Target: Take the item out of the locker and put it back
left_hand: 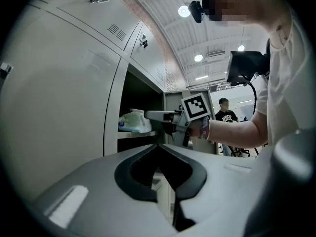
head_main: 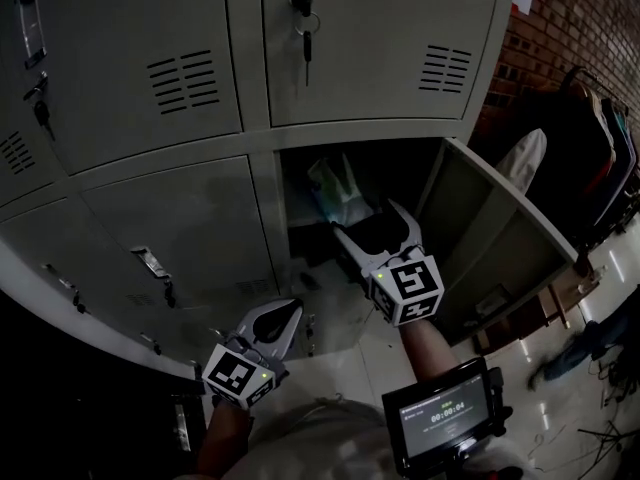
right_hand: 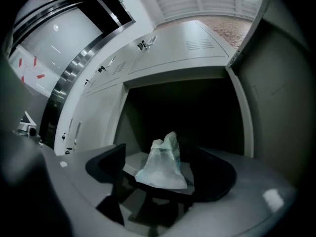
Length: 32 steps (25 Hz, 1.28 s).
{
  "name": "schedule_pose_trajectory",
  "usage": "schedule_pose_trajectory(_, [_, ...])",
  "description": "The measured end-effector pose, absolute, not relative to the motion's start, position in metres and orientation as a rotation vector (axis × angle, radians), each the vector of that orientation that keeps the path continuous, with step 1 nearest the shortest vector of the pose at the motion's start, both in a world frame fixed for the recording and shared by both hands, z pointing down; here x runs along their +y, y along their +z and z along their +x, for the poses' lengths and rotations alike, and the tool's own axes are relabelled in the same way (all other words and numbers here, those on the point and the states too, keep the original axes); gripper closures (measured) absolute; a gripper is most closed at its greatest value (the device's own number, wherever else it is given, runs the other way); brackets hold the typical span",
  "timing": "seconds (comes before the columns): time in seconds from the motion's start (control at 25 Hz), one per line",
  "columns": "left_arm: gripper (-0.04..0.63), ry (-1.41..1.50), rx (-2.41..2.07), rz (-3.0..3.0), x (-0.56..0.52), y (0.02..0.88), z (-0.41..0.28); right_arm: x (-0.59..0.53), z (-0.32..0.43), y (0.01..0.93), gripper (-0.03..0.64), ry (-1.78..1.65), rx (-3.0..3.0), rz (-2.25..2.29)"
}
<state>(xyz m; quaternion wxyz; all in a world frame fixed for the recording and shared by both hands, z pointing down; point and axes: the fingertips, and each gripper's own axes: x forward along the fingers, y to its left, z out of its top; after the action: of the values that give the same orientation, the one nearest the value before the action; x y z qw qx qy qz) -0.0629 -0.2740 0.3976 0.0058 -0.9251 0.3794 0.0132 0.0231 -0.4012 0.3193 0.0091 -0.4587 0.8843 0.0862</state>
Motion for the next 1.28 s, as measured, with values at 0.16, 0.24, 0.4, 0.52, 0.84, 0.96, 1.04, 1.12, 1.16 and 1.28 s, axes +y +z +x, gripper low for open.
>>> schedule_pose_trajectory(0.16, [0.620,0.027,1.163,-2.904,-0.280,0.405,-0.063,-0.427,0.018,0.324,0.174,0.213,2.766,-1.464])
schedule_pose_trajectory(0.24, [0.620,0.025,1.174,-2.904,-0.284,0.405,-0.066,-0.437,0.012,0.325,0.158,0.200,2.783,-1.461])
schedule_pose_trajectory(0.4, [0.620,0.033,1.191,-2.903,-0.292,0.408,-0.072,-0.454,0.001,0.328,0.164,0.188,2.824,-1.462])
schedule_pose_trajectory(0.52, [0.621,0.038,1.198,-2.895,-0.297,0.405,-0.076,-0.460,0.005,0.332,0.370,0.205,2.818,-1.528])
schedule_pose_trajectory(0.84, [0.620,0.042,1.211,-2.914,-0.307,0.405,-0.084,-0.461,0.014,0.328,0.606,0.326,2.789,-1.613])
schedule_pose_trajectory(0.96, [0.620,0.050,1.209,-2.921,-0.306,0.404,-0.087,-0.455,0.015,0.323,0.614,0.365,2.781,-1.609])
schedule_pose_trajectory(1.04, [0.620,0.049,1.211,-2.923,-0.305,0.404,-0.091,-0.448,0.015,0.317,0.615,0.390,2.764,-1.606])
schedule_pose_trajectory(1.12, [0.620,0.049,1.213,-2.920,-0.302,0.403,-0.096,-0.437,0.014,0.313,0.615,0.397,2.753,-1.591])
schedule_pose_trajectory(1.16, [0.620,0.049,1.213,-2.918,-0.300,0.403,-0.098,-0.431,0.013,0.312,0.615,0.398,2.750,-1.585])
schedule_pose_trajectory(1.28, [0.620,0.054,1.208,-2.909,-0.293,0.401,-0.106,-0.409,0.010,0.313,0.615,0.404,2.744,-1.581])
